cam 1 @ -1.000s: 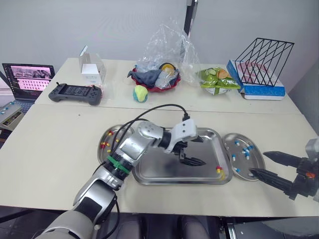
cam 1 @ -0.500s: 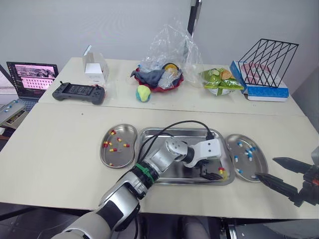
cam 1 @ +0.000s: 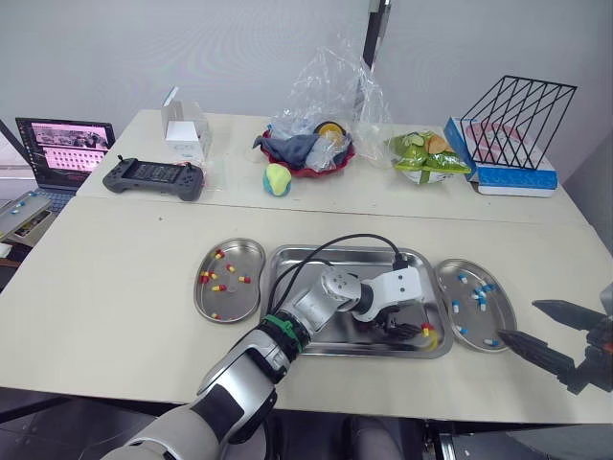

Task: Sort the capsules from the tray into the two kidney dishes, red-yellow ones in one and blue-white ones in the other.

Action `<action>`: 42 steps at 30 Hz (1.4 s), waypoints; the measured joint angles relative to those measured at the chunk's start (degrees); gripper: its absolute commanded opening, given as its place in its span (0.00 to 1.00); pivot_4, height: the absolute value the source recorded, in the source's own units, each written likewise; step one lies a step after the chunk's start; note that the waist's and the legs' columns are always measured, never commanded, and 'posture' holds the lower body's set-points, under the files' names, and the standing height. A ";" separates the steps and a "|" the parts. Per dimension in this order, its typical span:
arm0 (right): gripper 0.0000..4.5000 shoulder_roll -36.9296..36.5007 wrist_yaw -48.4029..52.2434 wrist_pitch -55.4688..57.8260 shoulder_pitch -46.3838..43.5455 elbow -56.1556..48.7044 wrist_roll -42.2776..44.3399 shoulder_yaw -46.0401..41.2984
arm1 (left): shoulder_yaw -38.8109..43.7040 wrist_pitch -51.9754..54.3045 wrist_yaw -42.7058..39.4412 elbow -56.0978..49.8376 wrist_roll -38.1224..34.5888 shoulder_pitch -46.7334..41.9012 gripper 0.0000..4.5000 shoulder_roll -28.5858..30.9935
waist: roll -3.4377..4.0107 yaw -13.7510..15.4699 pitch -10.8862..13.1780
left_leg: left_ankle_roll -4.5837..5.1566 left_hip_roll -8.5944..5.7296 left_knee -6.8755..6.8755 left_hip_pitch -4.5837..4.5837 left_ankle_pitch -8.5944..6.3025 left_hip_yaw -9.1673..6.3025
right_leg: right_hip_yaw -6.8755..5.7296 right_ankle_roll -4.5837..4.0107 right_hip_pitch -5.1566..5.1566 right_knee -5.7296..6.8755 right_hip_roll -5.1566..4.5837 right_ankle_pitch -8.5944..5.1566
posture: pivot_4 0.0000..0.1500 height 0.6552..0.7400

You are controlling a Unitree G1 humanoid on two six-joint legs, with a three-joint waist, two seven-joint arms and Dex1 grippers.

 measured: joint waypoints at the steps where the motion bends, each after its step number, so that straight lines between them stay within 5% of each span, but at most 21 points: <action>1: 1.00 0.00 0.10 -0.02 -0.01 0.06 -0.12 0.01 | 0.00 -0.03 0.02 -0.01 0.10 0.00 0.46 0.00 | 0.00 0.00 0.00 | 0.00 0.00 0.00 0.00 0.00 0.00 | 0.00 0.00 0.00 0.00 0.00 0.00 | 1.00 0.77; 41: 1.00 -0.71 4.09 -3.84 -2.45 5.96 -8.86 4.30 | -4.50 9.12 -1.53 -9.80 0.02 2.63 0.46 -0.01 | 0.04 0.13 -0.02 | 0.00 -0.02 0.02 -0.02 0.00 -0.02 | -0.01 0.00 -0.01 0.01 0.00 0.00 | 1.00 0.77; 42: 1.00 -0.72 4.10 -3.84 -2.56 5.98 -9.01 4.55 | -4.50 9.14 -1.53 -9.82 0.01 2.64 0.40 -0.01 | 0.04 0.13 -0.02 | 0.00 -0.02 0.02 -0.02 0.00 -0.02 | -0.01 0.00 0.00 0.01 0.00 0.00 | 1.00 0.77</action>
